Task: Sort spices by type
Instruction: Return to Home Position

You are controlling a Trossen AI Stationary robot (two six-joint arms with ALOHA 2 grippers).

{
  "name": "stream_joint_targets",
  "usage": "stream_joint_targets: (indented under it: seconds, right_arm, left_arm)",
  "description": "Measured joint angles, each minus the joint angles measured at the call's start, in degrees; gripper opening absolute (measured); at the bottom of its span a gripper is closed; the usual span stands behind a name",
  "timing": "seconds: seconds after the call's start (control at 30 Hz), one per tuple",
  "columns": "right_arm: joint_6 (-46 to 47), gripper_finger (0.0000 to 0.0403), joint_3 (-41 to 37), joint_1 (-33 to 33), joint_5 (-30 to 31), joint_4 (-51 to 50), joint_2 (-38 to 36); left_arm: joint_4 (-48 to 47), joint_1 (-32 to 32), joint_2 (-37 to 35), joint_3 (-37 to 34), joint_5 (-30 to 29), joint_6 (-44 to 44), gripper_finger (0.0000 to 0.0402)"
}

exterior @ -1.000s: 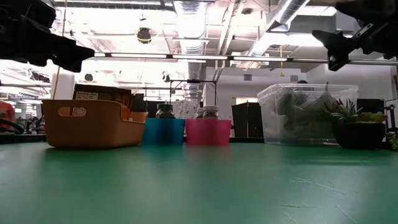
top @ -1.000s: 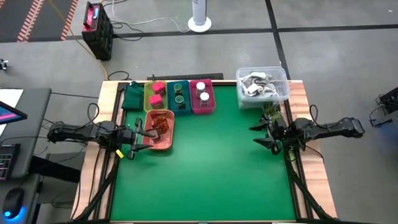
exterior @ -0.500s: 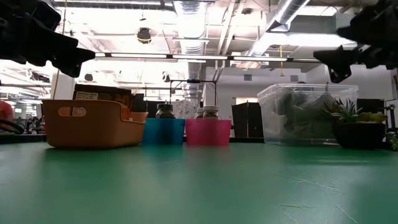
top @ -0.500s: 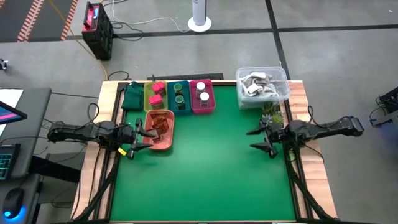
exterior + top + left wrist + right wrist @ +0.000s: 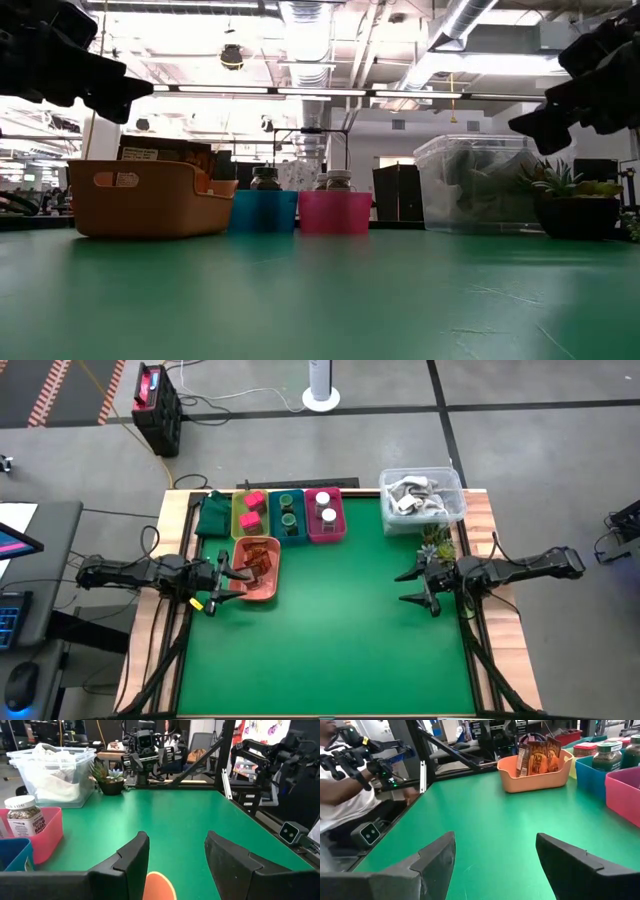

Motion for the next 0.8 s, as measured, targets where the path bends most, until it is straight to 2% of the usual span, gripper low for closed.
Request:
stream_joint_targets:
  seconds: [0.8]
  right_arm:
    - [0.04,0.0302,0.07,0.0,0.0,-0.7,0.0]
  left_arm:
    - [0.0,0.0,0.0,-0.04,0.0,0.0,0.0181]
